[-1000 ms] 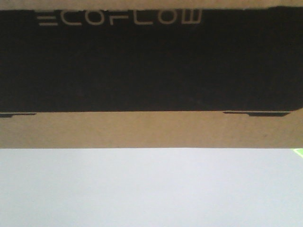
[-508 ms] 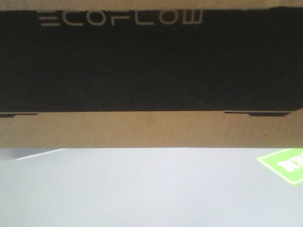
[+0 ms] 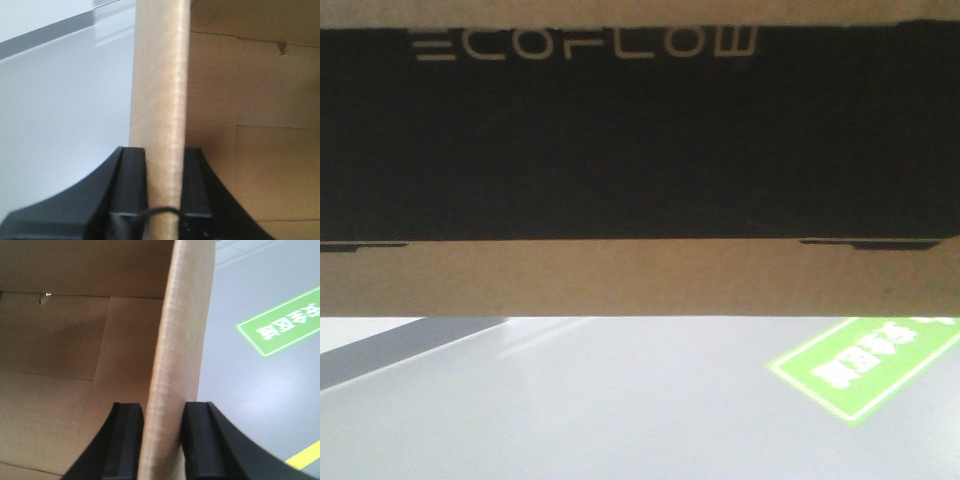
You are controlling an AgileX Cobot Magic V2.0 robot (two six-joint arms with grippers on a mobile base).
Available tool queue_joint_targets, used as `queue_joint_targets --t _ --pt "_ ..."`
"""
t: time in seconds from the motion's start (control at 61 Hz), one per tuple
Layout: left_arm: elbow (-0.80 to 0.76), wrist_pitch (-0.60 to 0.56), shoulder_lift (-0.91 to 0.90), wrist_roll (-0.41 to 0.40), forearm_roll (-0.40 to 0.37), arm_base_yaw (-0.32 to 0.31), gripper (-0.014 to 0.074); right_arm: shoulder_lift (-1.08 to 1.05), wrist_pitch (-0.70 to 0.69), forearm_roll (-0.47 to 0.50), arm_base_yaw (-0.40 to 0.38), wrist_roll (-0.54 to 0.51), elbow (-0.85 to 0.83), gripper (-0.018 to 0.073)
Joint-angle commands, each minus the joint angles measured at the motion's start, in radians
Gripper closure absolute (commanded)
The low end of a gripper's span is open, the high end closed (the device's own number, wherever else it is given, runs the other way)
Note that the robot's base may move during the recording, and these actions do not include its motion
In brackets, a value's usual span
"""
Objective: Grab box from left shelf to table start
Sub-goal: 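Carry the box with both grippers while the base drives to the table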
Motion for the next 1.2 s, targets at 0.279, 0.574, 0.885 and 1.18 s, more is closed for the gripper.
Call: queue_joint_targets --t 0.279,0.574,0.885,1.18 --pt "-0.042 -0.18 -0.007 -0.016 0.058 -0.007 0.0683 0.003 -0.116 -0.028 -0.002 -0.017 -0.029 0.0541" --pt "-0.042 -0.205 -0.007 -0.016 0.07 -0.007 0.0683 0.002 -0.116 -0.028 -0.002 -0.017 -0.029 0.0541" --pt "-0.042 -0.221 -0.005 -0.016 0.09 -0.007 0.0683 0.002 -0.116 -0.028 -0.002 -0.017 -0.029 0.0541" --pt "-0.042 -0.214 -0.005 -0.016 0.092 -0.007 0.0683 0.002 -0.116 -0.028 -0.002 -0.017 -0.029 0.0541"
